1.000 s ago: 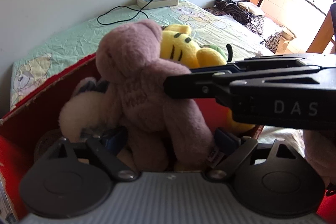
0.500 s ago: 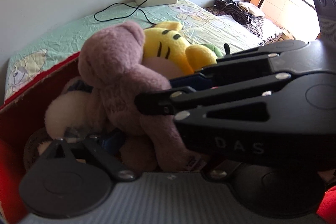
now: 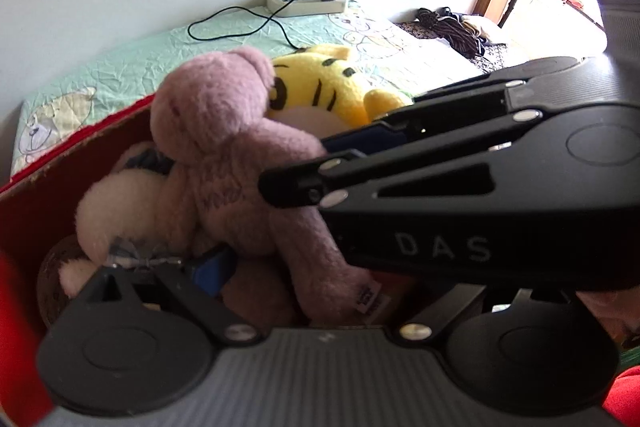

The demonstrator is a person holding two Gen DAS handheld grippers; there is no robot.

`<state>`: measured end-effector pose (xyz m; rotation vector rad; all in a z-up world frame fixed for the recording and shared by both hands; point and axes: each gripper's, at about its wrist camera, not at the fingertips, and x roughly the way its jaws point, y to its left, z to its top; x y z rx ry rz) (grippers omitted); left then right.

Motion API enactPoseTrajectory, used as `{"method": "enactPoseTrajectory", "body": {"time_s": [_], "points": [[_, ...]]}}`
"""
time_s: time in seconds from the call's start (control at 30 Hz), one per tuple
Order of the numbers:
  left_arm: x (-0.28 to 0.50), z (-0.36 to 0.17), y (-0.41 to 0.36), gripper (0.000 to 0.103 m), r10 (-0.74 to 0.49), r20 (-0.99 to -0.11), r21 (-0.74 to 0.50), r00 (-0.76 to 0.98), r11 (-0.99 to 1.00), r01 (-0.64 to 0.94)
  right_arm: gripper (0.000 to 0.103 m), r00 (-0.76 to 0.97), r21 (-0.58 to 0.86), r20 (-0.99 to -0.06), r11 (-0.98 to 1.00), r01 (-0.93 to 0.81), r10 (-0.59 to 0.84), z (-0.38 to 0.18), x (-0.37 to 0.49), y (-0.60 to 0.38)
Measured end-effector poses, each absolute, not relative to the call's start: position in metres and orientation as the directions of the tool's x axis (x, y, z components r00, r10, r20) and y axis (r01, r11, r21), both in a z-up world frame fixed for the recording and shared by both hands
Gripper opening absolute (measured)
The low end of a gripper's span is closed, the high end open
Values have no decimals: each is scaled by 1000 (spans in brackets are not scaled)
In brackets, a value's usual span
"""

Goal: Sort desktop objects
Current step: 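Lower the pink bear into the red box and open the right gripper, then move the right gripper to the white bunny with plaid ears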

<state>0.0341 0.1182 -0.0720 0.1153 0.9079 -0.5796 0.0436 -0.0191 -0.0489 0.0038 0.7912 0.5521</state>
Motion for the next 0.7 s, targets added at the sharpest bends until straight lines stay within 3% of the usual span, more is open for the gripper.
{"method": "enactPoseTrajectory", "body": {"time_s": [0.7], "points": [[35,-70,133,92,-348,-787,-177,509,919,353,26,620,338,-624,880,-335,476,-56,20,-49]]}}
